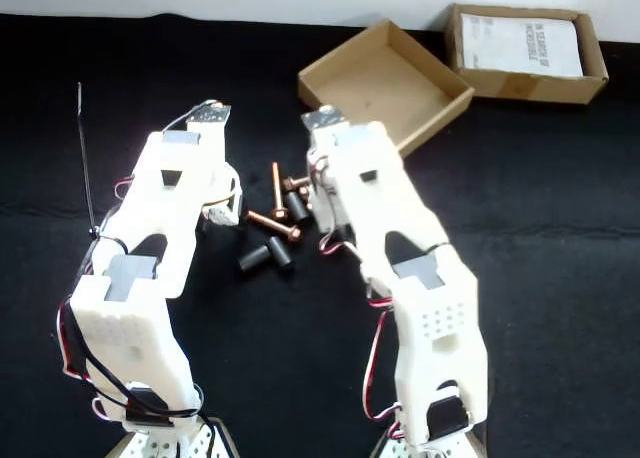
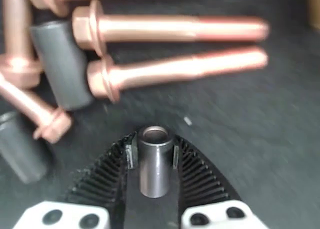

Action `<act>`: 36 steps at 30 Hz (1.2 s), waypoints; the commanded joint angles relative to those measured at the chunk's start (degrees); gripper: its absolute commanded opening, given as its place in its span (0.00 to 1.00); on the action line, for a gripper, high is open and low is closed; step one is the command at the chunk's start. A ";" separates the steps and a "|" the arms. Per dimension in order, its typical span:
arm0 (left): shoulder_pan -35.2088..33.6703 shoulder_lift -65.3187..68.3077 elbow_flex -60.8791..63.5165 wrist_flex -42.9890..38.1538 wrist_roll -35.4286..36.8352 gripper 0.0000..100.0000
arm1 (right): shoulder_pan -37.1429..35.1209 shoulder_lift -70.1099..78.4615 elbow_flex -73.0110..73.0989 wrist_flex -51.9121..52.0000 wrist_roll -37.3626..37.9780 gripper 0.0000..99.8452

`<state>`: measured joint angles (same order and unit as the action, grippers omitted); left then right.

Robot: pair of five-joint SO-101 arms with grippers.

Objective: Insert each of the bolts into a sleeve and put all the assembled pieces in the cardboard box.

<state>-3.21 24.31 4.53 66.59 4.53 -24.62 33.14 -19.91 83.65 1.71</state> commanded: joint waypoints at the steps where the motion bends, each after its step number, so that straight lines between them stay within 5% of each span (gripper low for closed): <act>1: 0.04 -0.84 0.22 -0.44 -0.44 0.21 | 3.21 -12.18 -7.08 4.62 0.62 0.01; 11: 1.63 -0.92 -0.31 3.16 -2.90 0.21 | 9.98 -30.29 -8.84 17.27 0.53 0.01; 27: 10.59 -21.05 -1.27 19.43 -52.92 0.21 | 30.73 -68.53 29.58 11.74 0.97 0.01; 32: 11.65 -26.15 -0.66 21.89 -61.98 0.21 | 36.00 -82.33 42.33 9.27 6.51 0.01; 36: 11.74 -26.77 -1.10 25.32 -77.01 0.21 | 40.48 -92.79 51.65 6.81 10.20 0.01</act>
<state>7.60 -0.04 4.70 90.15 -62.37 12.57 -52.04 26.68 92.35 9.01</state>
